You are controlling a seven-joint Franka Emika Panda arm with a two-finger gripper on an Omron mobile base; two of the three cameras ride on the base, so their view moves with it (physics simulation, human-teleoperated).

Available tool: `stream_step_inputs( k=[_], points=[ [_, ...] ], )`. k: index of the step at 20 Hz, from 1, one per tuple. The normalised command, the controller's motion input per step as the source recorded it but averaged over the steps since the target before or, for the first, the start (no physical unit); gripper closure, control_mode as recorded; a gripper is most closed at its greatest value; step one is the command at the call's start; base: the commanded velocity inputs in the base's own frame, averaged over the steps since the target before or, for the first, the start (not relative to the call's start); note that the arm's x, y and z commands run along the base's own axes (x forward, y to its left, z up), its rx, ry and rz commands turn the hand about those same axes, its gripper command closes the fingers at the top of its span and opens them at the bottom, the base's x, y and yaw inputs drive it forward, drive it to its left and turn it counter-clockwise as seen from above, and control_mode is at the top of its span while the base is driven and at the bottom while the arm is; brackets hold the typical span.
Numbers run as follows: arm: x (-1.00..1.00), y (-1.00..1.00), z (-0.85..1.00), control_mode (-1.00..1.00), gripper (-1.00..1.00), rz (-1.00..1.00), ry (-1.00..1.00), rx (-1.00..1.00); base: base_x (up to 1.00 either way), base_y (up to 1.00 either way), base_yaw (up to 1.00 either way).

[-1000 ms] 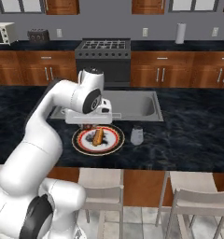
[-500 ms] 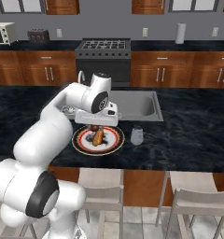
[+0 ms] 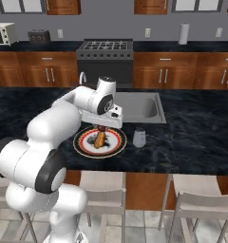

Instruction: Move the hot dog bun to the plate on the dining table and place the condiment next to that plate. Then navigate to the fridge and take the sausage and place it on the plate as well.

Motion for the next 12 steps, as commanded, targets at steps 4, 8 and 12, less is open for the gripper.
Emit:
stream_step_inputs(
  k=[4, 8, 12],
  points=[
    [0.39, 0.0, -0.33, -1.0, 1.0, -0.13, 0.04, 0.0, 0.0, 0.0, 0.0],
    [0.35, 0.0, -0.39, -1.0, 1.0, -0.1, 0.05, 0.0, 0.0, 0.0, 0.0],
    [0.34, -0.06, -0.35, -1.0, 1.0, -0.09, 0.06, 0.0, 0.0, 0.0, 0.0]
  ],
)
